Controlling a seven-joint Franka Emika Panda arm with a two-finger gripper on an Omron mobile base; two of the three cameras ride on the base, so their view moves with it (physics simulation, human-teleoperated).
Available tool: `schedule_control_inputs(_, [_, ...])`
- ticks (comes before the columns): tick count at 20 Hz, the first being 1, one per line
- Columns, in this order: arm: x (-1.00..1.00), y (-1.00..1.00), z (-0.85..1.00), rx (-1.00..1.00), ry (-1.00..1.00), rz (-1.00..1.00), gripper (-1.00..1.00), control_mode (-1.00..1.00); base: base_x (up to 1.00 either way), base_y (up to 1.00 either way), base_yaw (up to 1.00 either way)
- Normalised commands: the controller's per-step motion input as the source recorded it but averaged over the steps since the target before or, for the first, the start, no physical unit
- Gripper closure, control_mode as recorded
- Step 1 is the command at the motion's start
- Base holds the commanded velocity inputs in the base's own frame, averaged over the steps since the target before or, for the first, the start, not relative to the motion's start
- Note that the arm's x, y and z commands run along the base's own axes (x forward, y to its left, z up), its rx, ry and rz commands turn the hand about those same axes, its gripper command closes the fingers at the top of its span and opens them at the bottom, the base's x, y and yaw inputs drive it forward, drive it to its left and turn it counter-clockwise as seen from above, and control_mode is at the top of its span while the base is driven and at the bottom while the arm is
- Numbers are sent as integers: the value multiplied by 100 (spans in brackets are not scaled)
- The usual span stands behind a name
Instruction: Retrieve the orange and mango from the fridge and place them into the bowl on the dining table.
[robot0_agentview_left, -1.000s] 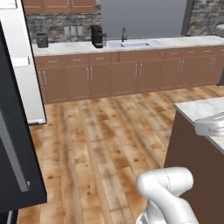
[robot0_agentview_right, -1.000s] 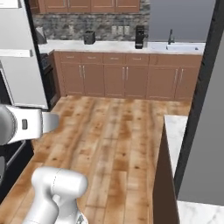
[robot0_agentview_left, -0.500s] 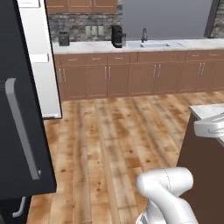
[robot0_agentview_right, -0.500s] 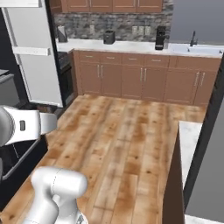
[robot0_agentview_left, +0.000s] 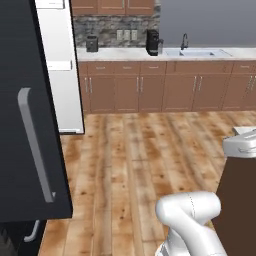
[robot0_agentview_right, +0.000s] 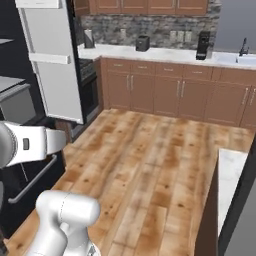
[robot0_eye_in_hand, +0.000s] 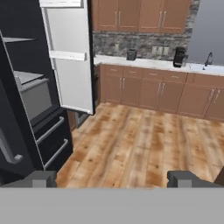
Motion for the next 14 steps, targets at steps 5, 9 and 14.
schedule_control_inputs(5, [0,0,0,0,0,0,-100,100,61,-7,8])
schedule_control_inputs(9, [0,0,0,0,0,0,-100,100,60,-5,7])
schedule_control_inputs(14, [0,0,0,0,0,0,-100,100,24,0,15])
